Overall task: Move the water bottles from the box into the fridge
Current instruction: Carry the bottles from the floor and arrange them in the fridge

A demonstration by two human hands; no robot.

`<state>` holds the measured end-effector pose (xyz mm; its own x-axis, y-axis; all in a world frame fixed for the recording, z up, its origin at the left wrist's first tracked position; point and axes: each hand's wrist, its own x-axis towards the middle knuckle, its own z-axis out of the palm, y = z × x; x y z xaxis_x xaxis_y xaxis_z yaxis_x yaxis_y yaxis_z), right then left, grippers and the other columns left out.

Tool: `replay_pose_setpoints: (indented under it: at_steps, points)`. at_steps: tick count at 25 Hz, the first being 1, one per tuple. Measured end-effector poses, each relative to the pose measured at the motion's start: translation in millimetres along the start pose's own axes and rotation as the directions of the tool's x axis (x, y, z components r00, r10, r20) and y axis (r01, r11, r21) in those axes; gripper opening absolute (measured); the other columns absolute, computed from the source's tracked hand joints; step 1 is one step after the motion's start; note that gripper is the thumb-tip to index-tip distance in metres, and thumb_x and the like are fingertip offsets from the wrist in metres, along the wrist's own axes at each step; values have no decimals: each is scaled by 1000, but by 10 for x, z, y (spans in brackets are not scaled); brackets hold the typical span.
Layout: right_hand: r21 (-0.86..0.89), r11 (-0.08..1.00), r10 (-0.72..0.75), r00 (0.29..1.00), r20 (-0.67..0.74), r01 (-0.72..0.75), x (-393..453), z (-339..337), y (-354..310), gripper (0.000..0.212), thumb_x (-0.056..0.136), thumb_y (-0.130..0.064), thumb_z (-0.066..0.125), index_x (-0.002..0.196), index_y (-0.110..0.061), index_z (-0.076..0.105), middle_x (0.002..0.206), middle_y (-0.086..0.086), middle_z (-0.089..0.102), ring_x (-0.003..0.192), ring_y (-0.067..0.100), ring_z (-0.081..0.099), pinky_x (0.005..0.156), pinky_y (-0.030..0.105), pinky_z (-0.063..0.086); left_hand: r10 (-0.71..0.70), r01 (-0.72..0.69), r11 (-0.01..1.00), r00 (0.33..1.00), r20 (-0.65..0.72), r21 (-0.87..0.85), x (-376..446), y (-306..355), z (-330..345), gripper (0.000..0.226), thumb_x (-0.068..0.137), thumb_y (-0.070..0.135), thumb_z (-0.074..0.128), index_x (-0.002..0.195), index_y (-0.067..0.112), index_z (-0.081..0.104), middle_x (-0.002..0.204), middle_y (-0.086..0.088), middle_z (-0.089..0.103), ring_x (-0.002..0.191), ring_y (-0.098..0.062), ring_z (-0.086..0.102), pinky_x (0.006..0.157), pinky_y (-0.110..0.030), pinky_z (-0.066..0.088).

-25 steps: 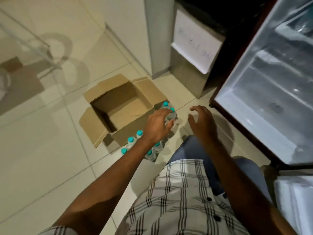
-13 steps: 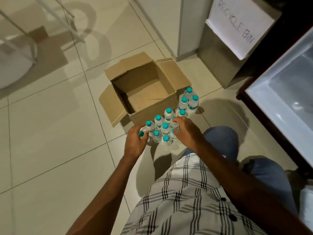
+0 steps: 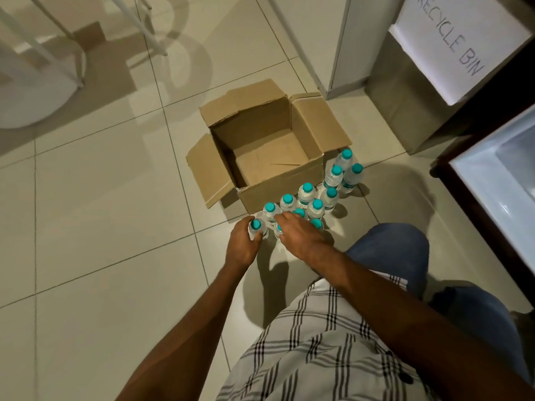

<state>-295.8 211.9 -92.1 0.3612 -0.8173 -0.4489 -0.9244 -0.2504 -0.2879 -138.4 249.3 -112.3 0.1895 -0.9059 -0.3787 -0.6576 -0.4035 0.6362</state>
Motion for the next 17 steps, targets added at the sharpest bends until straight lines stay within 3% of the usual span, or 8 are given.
replay_pose_setpoints:
  at_steps: [3, 6, 10, 13, 17]
  points:
    - [-131, 991, 40, 996, 84, -29, 104, 49, -32, 67, 88, -11, 75, 146, -18, 41, 144, 10, 49, 128, 28, 53, 100, 39, 53, -9, 9, 999, 1000, 17, -35, 34, -23, 17, 47, 97, 30, 63, 140, 17, 49, 143, -4, 55, 125, -22, 54, 105, -34, 44]
    - [-204, 978, 72, 986, 150, -40, 176, 71, -43, 74, 82, -8, 80, 145, -17, 41, 143, 12, 50, 126, 29, 56, 99, 40, 54, -21, 23, 997, 1000, 17, -75, 80, -24, 18, 43, 98, 27, 61, 138, 15, 52, 141, -5, 57, 123, -22, 55, 98, -25, 42]
    - [-256, 966, 80, 978, 194, -28, 238, 70, -30, 84, 75, -9, 85, 147, -16, 41, 145, 12, 47, 130, 31, 53, 103, 42, 51, -44, 43, 992, 999, -1, -116, 110, -23, 24, 37, 98, 24, 62, 133, 12, 56, 136, -5, 60, 118, -22, 57, 95, -22, 44]
    - [-310, 951, 72, 977, 202, -6, 256, 61, -28, 82, 75, -11, 86, 145, -16, 43, 142, 12, 50, 127, 30, 55, 103, 42, 52, -45, 43, 988, 999, -8, -149, 133, 1, 21, 27, 96, 23, 65, 120, 11, 60, 123, -5, 66, 106, -18, 60, 79, -12, 45]
    - [-299, 954, 78, 967, 244, -1, 301, 8, -34, 83, 74, -10, 87, 144, -16, 43, 143, 12, 50, 128, 31, 55, 104, 44, 50, -63, 63, 985, 998, 4, -159, 126, 3, 0, 21, 96, 19, 66, 115, 12, 60, 119, -3, 67, 104, -16, 60, 76, -10, 43]
